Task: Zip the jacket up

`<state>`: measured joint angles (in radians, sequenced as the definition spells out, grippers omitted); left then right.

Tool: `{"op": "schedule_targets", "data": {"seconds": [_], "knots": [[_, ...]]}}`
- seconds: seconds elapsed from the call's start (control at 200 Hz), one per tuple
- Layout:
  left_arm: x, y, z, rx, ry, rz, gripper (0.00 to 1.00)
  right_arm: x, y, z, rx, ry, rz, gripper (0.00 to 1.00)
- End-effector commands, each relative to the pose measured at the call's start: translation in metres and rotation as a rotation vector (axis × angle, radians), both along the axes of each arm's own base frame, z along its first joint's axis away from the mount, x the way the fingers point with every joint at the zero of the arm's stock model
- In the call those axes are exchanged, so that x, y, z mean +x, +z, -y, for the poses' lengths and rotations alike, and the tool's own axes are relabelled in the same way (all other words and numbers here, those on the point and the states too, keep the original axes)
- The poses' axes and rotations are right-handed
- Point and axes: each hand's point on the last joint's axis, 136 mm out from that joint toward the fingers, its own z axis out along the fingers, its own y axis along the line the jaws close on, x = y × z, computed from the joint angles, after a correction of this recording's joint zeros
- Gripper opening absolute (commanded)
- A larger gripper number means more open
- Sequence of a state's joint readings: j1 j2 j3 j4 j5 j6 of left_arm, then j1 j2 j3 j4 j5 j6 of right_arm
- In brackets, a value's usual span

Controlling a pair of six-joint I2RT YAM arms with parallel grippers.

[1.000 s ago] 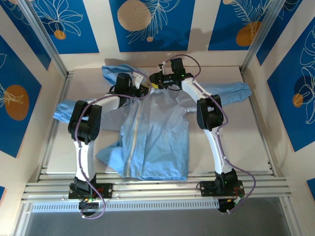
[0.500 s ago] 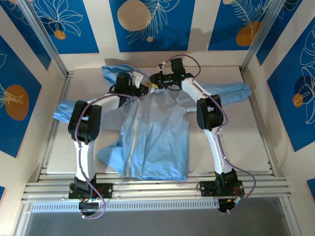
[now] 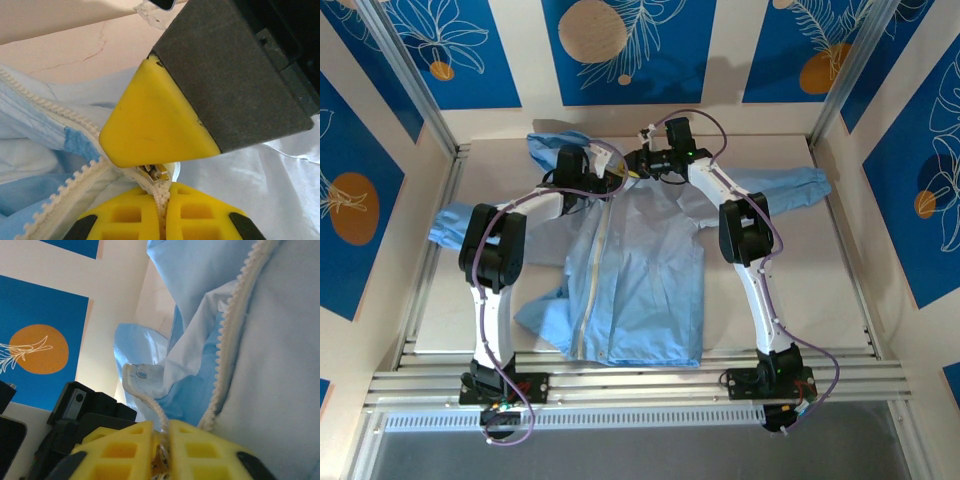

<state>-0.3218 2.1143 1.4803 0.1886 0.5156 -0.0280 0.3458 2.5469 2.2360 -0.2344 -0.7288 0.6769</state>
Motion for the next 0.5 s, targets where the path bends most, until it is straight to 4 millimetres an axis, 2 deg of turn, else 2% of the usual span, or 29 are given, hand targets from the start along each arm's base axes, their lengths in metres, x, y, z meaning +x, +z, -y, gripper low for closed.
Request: {"op": "schedule_targets", "data": {"seconds": [0.0,0.08,0.215,0.29,0.35,0.425,0.495], "knots": [[0.013,0.022,0.005,-0.025,0.003,0.065,0.00,-0.032,0.033,-0.024,0.030,0.101,0.006,0.07],[0.014,0.020,0.004,-0.022,0.012,0.053,0.00,-0.031,0.036,-0.023,0.022,0.093,0.024,0.00],[0.012,0.021,0.003,-0.021,0.011,0.038,0.00,-0.029,0.041,-0.021,0.001,0.080,0.078,0.00],[0.008,0.027,0.002,-0.031,0.006,0.027,0.19,-0.026,0.041,-0.019,-0.012,0.076,0.119,0.00],[0.006,0.032,-0.001,-0.042,0.017,0.011,0.30,-0.022,0.038,-0.016,-0.031,0.063,0.141,0.00],[0.003,0.039,-0.008,-0.071,0.041,-0.026,0.40,-0.017,0.035,-0.013,-0.047,0.055,0.153,0.00],[-0.001,0.048,-0.018,-0.102,0.074,-0.063,0.44,-0.014,0.033,-0.010,-0.062,0.051,0.162,0.00]]}}
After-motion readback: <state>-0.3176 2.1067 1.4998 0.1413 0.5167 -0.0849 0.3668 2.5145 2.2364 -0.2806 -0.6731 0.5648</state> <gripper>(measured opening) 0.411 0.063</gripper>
